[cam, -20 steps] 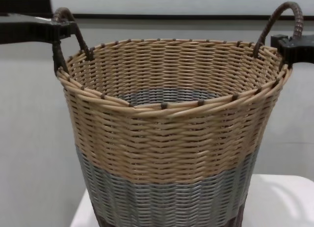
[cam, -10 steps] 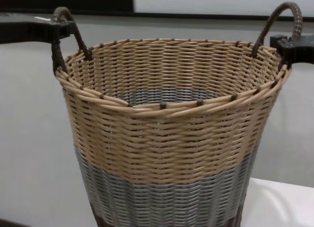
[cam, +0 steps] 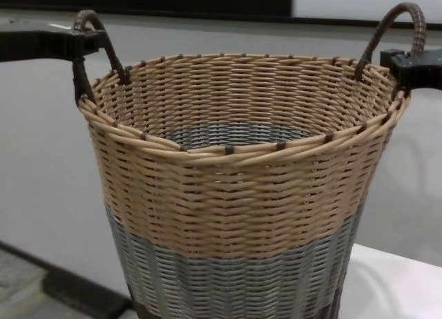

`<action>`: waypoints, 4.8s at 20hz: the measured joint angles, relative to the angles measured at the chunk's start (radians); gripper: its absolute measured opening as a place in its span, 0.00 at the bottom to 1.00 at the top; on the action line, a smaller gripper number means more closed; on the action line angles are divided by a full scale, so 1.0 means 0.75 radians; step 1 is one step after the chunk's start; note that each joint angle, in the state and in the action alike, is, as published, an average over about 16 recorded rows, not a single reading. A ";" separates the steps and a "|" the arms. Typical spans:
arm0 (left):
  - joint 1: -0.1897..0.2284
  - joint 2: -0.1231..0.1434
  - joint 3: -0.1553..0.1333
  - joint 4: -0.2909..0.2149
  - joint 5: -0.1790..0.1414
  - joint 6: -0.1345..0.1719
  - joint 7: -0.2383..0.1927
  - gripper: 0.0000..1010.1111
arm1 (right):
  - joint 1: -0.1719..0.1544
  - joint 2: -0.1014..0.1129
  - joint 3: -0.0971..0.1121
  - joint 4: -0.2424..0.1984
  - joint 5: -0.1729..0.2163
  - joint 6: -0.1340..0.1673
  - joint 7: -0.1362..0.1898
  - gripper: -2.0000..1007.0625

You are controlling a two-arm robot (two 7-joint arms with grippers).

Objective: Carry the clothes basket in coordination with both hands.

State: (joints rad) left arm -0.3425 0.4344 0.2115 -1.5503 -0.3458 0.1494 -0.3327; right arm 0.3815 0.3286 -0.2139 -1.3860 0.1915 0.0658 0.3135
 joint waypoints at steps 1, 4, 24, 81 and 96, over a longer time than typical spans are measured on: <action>0.000 0.000 0.000 0.000 0.000 0.000 0.000 0.20 | 0.000 0.000 0.000 0.000 0.000 0.000 0.000 0.02; 0.000 0.000 0.000 0.000 0.000 0.000 0.000 0.20 | 0.000 0.000 0.000 0.000 0.000 0.000 0.000 0.02; 0.000 0.000 0.000 0.000 0.000 0.000 0.000 0.20 | 0.000 0.000 0.000 0.000 0.000 0.000 0.000 0.02; 0.002 -0.047 -0.016 0.325 0.116 -0.197 -0.020 0.19 | 0.032 -0.043 -0.143 0.202 -0.102 -0.010 0.060 0.02; 0.013 -0.077 -0.034 0.359 0.112 -0.170 -0.014 0.19 | 0.049 -0.045 -0.163 0.246 -0.111 -0.008 0.083 0.02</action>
State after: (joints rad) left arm -0.3329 0.3764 0.1857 -1.2807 -0.2615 0.0220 -0.3430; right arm 0.4180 0.2946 -0.3360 -1.2012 0.1080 0.0599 0.3759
